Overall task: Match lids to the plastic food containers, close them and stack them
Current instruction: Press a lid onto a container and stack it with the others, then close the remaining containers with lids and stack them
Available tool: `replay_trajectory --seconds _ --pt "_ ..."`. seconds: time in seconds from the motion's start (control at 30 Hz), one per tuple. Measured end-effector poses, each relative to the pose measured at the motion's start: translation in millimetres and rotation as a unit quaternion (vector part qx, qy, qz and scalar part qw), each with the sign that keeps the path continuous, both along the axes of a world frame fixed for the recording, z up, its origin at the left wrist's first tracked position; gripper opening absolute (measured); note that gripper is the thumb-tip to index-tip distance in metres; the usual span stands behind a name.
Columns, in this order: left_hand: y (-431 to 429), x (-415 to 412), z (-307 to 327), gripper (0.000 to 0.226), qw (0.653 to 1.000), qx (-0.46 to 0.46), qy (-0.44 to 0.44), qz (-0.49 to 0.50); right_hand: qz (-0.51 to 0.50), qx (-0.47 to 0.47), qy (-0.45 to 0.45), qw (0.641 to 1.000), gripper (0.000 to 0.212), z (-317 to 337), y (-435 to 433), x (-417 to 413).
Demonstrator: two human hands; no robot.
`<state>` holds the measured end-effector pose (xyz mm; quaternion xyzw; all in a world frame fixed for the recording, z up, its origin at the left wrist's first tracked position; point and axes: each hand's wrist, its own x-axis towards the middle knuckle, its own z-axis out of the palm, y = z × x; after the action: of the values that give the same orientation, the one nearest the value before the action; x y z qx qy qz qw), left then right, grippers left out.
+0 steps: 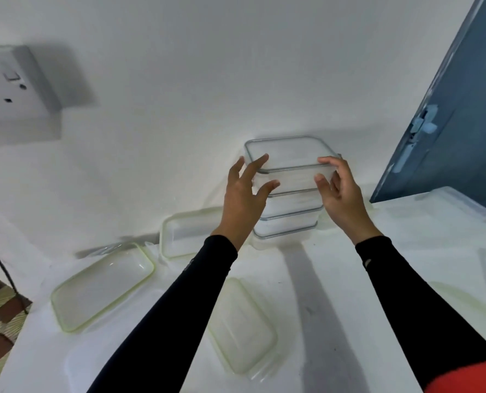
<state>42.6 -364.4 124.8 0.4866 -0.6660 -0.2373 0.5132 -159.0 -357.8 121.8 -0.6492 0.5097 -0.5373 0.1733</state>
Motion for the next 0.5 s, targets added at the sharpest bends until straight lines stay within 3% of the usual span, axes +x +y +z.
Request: replay_trajectory --seconds 0.2,0.27,0.33,0.4,0.5 --pt "-5 -6 2 0.062 0.999 0.023 -0.019 0.010 -0.009 0.038 0.012 0.999 0.032 4 -6 -1" --pt "12 2 3 0.069 0.999 0.024 -0.026 0.016 -0.067 0.011 0.007 0.998 0.035 0 6 12" --pt "44 19 -3 0.062 0.999 0.017 -0.005 0.040 -0.100 -0.056 0.009 0.993 0.035 -9 31 33" --pt "88 45 -20 0.044 0.997 -0.001 0.006 0.071 -0.029 -0.076 0.001 0.997 0.033 -27 61 64" --pt "169 89 -53 0.028 0.989 -0.018 -0.053 0.139 0.140 -0.001 0.019 0.990 0.036 -65 104 127"
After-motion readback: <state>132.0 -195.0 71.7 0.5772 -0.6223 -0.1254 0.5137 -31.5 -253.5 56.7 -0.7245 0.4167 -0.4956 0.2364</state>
